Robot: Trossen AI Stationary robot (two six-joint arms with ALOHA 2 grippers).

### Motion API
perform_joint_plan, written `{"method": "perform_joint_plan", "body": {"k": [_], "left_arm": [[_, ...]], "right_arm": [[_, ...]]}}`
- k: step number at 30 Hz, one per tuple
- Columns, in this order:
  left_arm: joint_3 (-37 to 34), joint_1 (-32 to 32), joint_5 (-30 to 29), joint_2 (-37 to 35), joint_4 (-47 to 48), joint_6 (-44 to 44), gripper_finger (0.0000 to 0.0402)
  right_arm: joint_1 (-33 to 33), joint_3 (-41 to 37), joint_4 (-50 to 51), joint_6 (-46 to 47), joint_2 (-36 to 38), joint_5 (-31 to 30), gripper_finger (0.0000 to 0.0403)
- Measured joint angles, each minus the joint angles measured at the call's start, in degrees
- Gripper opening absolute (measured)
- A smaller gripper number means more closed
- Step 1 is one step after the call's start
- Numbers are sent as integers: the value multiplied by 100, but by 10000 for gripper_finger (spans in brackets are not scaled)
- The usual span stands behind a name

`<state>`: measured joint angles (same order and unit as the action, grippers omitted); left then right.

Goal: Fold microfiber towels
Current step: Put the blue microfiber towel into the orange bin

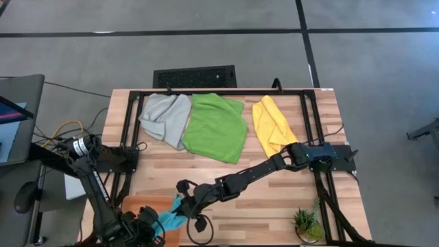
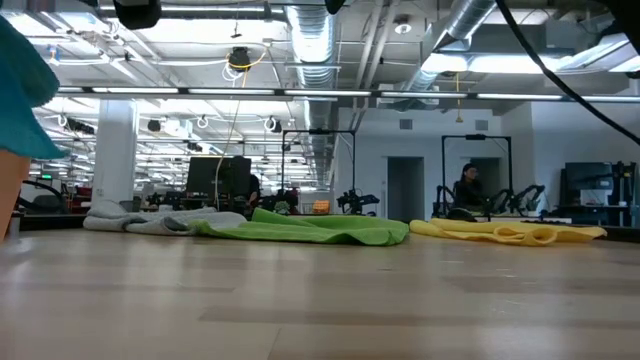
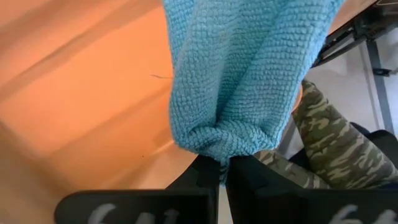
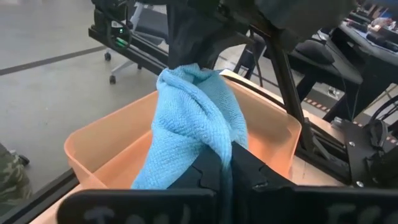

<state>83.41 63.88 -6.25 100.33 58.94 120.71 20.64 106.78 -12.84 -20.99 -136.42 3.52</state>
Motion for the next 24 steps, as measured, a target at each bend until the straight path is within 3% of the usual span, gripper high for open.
{"method": "perform_joint_plan", "body": {"k": [4,12,18,24], "left_arm": [[-34,15,148,4,0,4,0],[-38,83,1138,15,8,168,0],[-44,125,978,15,41,347,0],[-392,122,960,15,-30,358,0]], "right_arm": [[-9,0,2,4,2,-47,39],[-61,2,13,15,46,-145,51],[-68,2,33,11,46,-98,66],[-66,2,44,4,46,-335,122]]}}
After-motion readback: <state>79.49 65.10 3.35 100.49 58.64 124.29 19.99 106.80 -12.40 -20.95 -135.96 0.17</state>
